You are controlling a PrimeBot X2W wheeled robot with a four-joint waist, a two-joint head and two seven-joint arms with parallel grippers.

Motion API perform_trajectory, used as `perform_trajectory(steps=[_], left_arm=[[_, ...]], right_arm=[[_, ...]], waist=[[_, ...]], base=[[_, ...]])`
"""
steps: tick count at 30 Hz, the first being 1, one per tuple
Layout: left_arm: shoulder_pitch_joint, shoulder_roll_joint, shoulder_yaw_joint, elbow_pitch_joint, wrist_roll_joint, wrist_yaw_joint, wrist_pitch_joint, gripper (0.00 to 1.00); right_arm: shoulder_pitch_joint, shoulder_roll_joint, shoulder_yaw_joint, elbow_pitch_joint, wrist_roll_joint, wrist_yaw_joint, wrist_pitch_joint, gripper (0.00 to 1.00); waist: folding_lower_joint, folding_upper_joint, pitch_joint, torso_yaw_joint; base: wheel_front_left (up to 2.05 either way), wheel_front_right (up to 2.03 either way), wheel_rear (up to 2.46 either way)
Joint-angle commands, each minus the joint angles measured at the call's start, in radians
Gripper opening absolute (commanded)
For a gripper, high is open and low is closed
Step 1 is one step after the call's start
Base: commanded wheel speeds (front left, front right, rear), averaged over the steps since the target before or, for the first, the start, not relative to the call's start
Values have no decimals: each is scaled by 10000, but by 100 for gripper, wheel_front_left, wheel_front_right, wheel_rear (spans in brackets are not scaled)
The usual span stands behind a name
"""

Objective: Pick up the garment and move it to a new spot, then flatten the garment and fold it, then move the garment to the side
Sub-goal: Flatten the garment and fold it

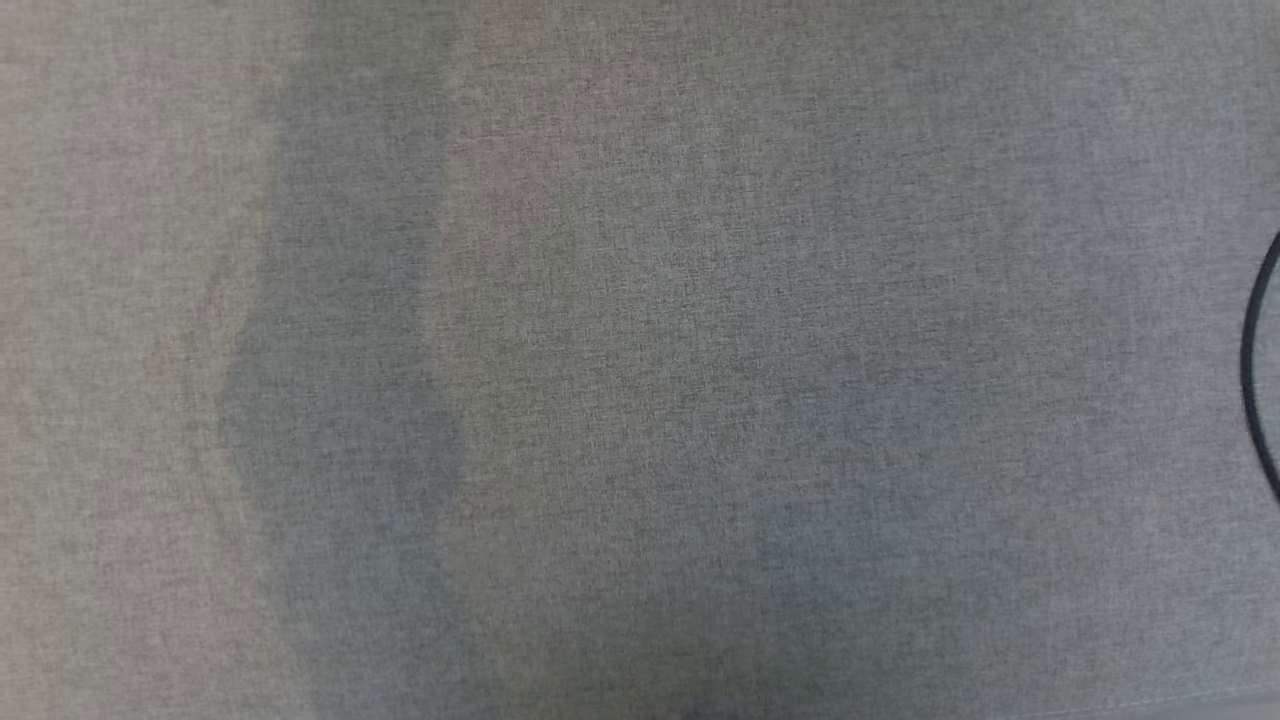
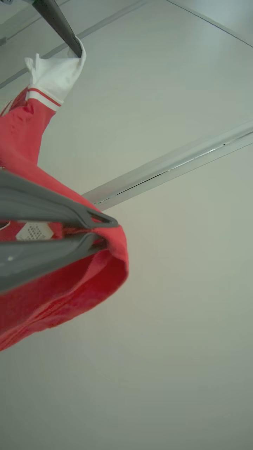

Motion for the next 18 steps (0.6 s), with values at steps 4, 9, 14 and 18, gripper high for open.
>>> perform_trajectory(steps=[4,9,14,18], left_arm=[[1122,284,-1145,-131,-768,-36,217,0],[2901,1036,-2445,-569,-2080,-27,1306,0],[4952,1870,-3413,-1451,-3436,-27,2888,0],[6582,2513,-4083,-2426,-4404,-28,4473,0]], right_arm=[[1184,2,861,193,337,5,94,0],[2812,-37,2056,137,830,5,453,0],[4448,-383,3125,-359,1625,5,1320,0],[5622,-813,3858,-748,2224,5,2226,0]], waist=[[-1,0,-574,40],[-1,0,-1805,38],[-1,0,-3244,62],[-1,0,-4271,76]], base=[[0,0,0],[0,0,0],[0,0,0],[0,0,0]])
